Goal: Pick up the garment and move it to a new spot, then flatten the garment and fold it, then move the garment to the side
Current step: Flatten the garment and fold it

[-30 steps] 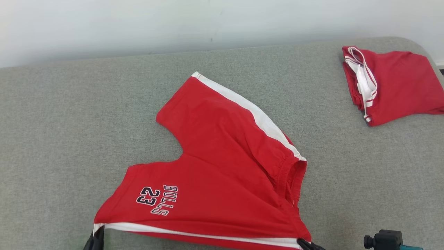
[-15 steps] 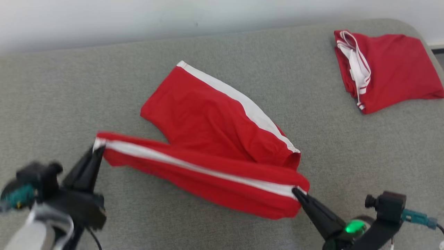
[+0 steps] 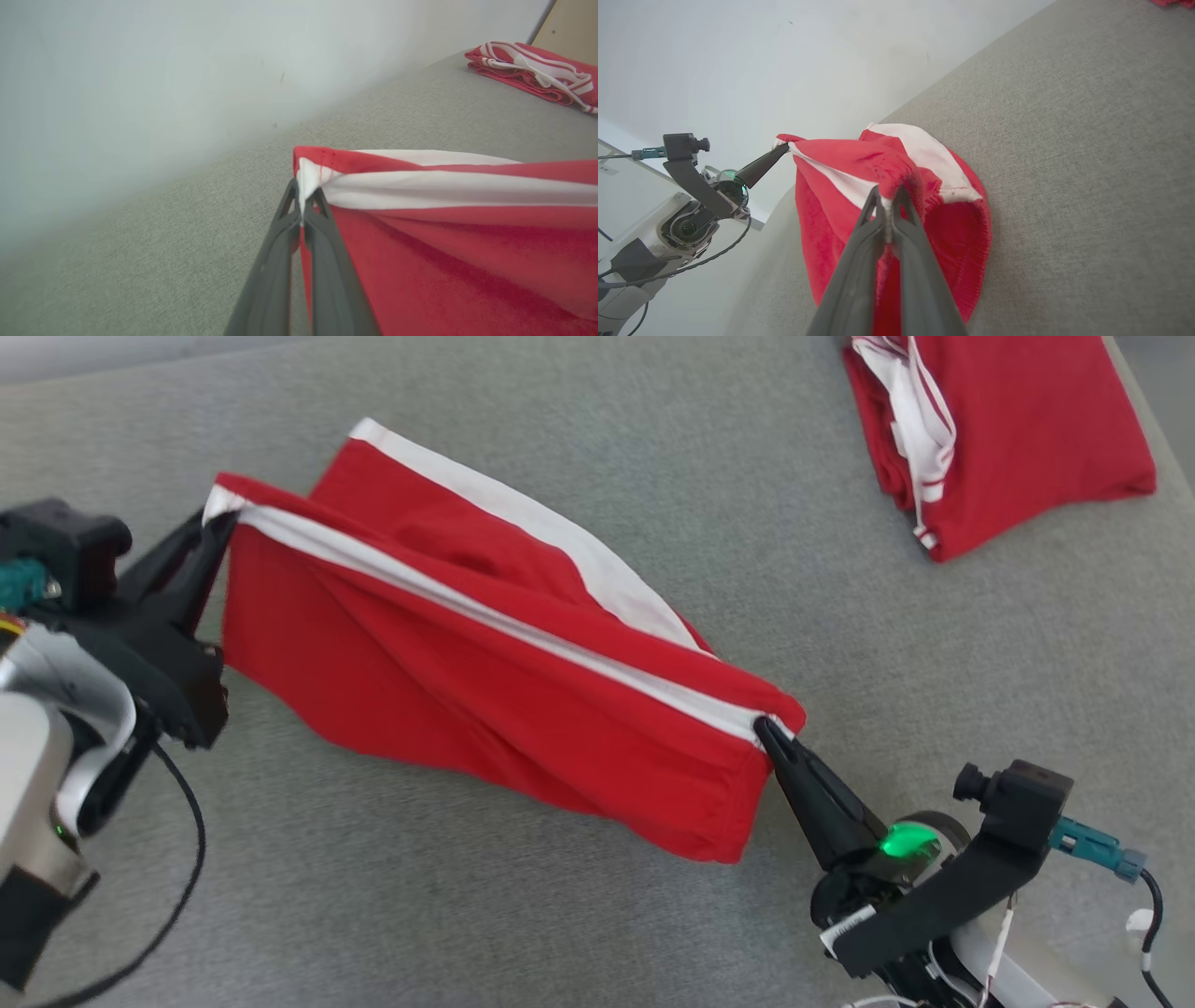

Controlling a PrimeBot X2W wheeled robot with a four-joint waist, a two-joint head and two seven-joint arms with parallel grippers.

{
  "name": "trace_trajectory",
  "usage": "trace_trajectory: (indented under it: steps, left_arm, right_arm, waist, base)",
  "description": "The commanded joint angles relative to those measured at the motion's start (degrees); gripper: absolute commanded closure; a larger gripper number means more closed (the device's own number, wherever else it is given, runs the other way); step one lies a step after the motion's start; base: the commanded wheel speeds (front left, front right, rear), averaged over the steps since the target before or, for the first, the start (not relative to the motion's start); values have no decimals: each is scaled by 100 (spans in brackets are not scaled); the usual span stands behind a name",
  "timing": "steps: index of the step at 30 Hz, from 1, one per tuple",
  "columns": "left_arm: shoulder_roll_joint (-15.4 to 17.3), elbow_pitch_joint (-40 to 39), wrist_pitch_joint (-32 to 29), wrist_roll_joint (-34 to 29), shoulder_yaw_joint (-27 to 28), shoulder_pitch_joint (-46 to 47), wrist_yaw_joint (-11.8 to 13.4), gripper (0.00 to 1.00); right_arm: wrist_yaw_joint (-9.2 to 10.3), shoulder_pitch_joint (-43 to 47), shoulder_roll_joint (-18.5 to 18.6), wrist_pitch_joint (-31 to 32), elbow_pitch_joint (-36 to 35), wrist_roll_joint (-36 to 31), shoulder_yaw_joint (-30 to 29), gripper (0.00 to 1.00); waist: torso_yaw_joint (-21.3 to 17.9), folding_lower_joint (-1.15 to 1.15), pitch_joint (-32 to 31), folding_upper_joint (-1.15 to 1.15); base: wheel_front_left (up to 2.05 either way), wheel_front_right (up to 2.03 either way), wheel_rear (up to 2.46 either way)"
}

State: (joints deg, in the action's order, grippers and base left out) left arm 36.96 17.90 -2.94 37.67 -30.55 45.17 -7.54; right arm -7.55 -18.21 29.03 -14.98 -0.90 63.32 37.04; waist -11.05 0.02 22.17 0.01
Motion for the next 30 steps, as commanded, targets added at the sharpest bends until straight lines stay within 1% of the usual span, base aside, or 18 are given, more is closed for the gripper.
trace_trajectory:
  steps: [1, 7, 10, 14, 19, 20, 21, 22, 23, 27, 30]
  left_arm:
    - [108, 164, -54, 37, -155, 303, 17, 100]
    - [217, 761, -151, 204, -668, 1097, 18, 100]
    - [195, 998, -132, 279, -892, 1417, 18, 100]
    - [158, 1226, -111, 323, -1132, 1637, 18, 100]
    - [74, 1570, 80, 392, -1457, 1935, 17, 100]
    - [52, 1646, 105, 414, -1517, 1969, 17, 100]
    - [48, 1693, 181, 401, -1574, 2013, 17, 78]
    - [29, 1755, 266, 415, -1625, 2053, 17, 50]
    - [4, 1807, 363, 439, -1666, 2079, 17, 0]
    - [-88, 1956, 749, 576, -1844, 2091, 16, 0]
    - [-101, 2020, 975, 716, -1928, 2019, 15, 0]
  right_arm:
    - [17, -92, -160, -22, 20, -101, -98, 100]
    - [17, -280, -562, -23, 135, -403, -325, 100]
    - [17, -384, -697, -23, 201, -521, -349, 100]
    - [17, -442, -771, -23, 299, -654, -331, 100]
    - [17, -496, -820, -23, 462, -735, -329, 100]
    - [17, -499, -816, -23, 491, -722, -304, 94]
    - [17, -514, -810, -23, 508, -754, -289, 13]
    - [17, -525, -819, -23, 524, -778, -282, 0]
    - [17, -525, -826, -23, 534, -775, -290, 0]
    - [17, -370, -764, -15, 443, -939, -540, 0]
    - [17, -172, -716, -13, 299, -1119, -852, 0]
  waist:
    - [-397, -2, 387, -1]
    - [-605, -2, 565, -1]
    - [-670, -2, 634, -1]
    - [-699, -2, 681, -1]
    - [-698, -2, 714, -1]
    - [-693, -2, 715, -1]
    - [-689, -2, 714, -1]
    - [-684, -2, 705, -1]
    - [-677, -2, 685, -1]
    - [-626, -2, 507, -1]
    - [-588, -2, 315, -1]
  base:
    - [0, 0, 0]
    - [0, 0, 0]
    - [0, 0, 0]
    - [0, 0, 0]
    - [0, 0, 0]
    - [0, 0, 0]
    - [0, 0, 0]
    - [0, 0, 0]
    - [0, 0, 0]
    - [0, 0, 0]
    - [0, 0, 0]
